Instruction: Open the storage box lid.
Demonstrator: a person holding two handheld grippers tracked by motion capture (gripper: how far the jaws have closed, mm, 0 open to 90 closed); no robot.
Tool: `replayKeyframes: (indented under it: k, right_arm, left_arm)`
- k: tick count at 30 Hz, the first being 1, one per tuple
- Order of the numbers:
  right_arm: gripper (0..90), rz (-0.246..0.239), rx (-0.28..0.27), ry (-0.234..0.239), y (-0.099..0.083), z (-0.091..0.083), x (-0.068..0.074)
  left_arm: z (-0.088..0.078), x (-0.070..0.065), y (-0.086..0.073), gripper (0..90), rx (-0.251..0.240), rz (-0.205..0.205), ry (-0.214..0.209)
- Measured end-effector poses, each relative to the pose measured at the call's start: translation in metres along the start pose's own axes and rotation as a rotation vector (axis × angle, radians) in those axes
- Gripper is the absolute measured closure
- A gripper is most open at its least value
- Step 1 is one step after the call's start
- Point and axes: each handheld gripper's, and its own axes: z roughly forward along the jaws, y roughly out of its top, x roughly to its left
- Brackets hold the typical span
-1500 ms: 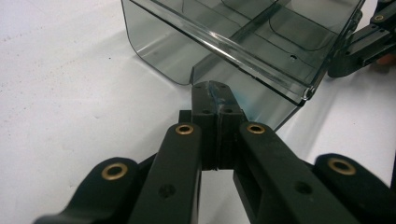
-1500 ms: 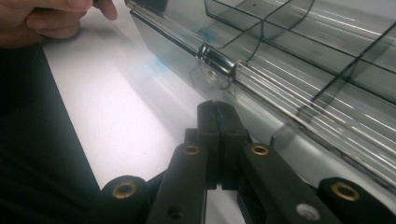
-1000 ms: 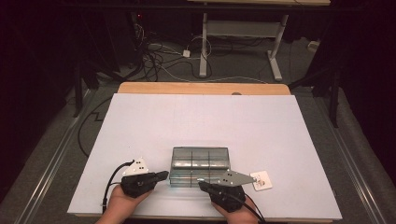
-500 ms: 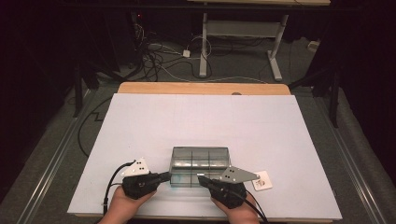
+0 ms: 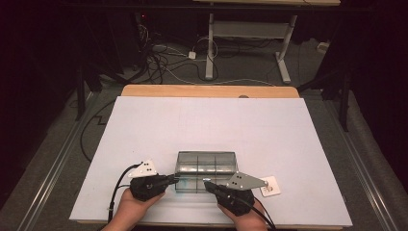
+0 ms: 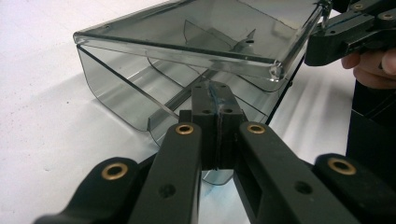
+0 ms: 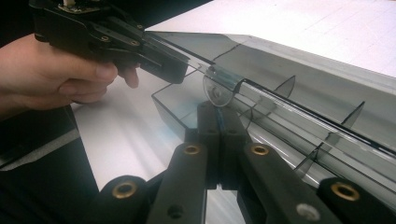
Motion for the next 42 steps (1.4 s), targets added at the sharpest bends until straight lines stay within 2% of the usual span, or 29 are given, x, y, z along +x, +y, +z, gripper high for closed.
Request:
replayKeyframes:
  k: [16,31,42]
  right_arm:
    - [90.0,-0.016,0.008,-0.030,-0.007,-0.007,-0.001]
    - [90.0,-0.004,0.003,-0.105,-0.015,-0.028,-0.010]
    - [90.0,0.029,-0.011,-0.159,-0.020,-0.043,-0.021]
  left_arm:
    - [0.000,0.003,0.004,87.7,-0.004,0.018,-0.004]
    - [-0.002,0.008,0.010,87.6,-0.025,0.018,-0.011]
    - [0.000,0.011,0.013,87.7,-0.033,0.017,-0.015]
